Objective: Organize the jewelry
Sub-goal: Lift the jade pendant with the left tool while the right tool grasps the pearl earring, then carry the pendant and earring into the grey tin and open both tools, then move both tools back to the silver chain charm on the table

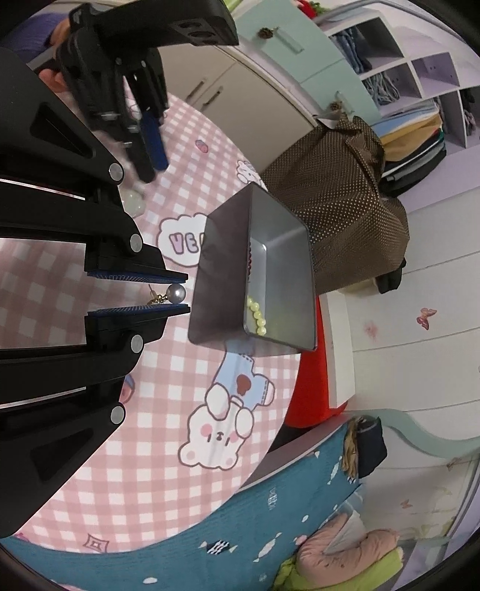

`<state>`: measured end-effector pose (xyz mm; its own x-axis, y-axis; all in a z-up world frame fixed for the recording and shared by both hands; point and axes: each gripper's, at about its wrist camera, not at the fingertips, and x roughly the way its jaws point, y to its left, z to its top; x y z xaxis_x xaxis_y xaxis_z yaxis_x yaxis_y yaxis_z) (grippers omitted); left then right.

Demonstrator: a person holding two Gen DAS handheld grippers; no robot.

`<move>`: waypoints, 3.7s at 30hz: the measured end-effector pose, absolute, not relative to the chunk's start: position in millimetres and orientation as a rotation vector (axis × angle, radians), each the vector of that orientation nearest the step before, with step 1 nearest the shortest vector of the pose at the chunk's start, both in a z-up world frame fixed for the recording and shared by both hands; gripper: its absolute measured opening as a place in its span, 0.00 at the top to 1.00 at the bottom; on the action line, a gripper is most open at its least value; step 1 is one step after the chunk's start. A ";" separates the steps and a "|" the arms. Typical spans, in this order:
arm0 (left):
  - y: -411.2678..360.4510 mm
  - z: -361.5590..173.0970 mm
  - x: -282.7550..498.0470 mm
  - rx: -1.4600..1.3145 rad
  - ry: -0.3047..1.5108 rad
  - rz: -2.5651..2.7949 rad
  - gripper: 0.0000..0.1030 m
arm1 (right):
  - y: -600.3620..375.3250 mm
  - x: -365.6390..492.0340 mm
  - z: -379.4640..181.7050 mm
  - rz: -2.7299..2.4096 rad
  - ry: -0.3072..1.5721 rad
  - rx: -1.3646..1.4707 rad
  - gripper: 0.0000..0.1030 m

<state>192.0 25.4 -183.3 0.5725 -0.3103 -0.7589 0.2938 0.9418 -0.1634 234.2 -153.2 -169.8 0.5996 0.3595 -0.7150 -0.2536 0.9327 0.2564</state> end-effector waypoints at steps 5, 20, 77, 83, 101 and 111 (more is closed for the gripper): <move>5.9 -188.5 184.4 0.038 0.902 -0.375 0.45 | -154.6 233.2 -176.6 0.362 0.871 0.152 0.89; -5.4 -197.5 192.0 0.091 0.911 -0.318 0.61 | -164.2 229.7 -174.0 0.363 0.856 0.171 0.89; 15.8 -111.9 264.4 -0.122 0.833 -0.404 0.43 | -170.0 296.8 -148.0 0.412 0.893 0.366 0.70; 21.1 -124.0 225.4 -0.060 0.826 -0.381 0.43 | -175.9 257.6 -142.1 0.374 0.858 0.292 0.59; -11.1 -194.1 163.0 0.096 0.942 -0.416 0.45 | -178.2 187.1 -199.3 0.314 0.935 0.255 0.59; -21.2 -197.3 163.8 0.202 0.890 -0.361 0.94 | -174.2 190.8 -201.1 0.318 0.938 0.254 0.58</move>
<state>163.8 -21.2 -197.3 0.5745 -0.2232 -0.7875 0.3891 0.9209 0.0227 190.8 -174.2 -201.1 0.5510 0.3744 -0.7458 -0.1565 0.9242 0.3484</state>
